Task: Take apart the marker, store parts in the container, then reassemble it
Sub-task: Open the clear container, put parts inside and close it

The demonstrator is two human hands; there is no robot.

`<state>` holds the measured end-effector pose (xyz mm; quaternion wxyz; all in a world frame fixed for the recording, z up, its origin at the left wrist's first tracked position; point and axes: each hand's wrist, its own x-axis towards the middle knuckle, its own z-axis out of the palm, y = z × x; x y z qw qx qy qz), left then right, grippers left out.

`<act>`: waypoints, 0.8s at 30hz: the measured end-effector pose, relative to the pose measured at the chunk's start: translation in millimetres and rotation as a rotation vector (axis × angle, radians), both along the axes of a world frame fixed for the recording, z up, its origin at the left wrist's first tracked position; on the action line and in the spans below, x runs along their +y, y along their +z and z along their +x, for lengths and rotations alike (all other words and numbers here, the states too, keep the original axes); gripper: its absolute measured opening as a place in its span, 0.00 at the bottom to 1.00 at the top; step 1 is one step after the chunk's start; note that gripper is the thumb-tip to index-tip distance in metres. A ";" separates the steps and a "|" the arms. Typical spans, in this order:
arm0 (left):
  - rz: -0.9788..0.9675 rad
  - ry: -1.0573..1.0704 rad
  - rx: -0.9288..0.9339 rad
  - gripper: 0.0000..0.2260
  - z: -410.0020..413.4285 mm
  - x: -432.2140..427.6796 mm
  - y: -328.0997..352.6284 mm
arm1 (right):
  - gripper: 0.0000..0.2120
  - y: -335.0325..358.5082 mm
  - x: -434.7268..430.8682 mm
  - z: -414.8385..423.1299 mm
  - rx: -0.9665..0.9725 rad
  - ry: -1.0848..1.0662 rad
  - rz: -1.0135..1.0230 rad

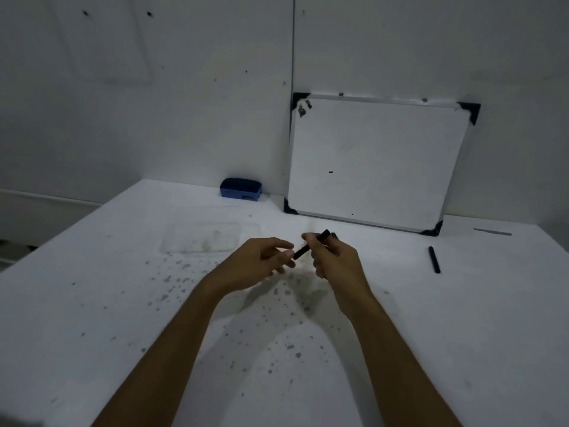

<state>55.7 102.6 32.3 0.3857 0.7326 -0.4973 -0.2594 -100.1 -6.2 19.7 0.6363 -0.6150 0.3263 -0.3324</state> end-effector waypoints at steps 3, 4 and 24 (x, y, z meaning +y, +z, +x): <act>-0.100 0.160 -0.171 0.12 25.3 27.6 -4.5 | 0.06 -4.2 1.8 3.3 -0.024 0.037 -0.054; -0.181 0.257 -0.211 0.11 37.7 38.6 -5.4 | 0.06 -3.3 5.4 7.5 -0.022 0.051 -0.085; -0.145 0.384 -0.173 0.40 130.5 57.3 -44.6 | 0.25 -8.1 -24.3 141.7 0.238 0.053 -0.275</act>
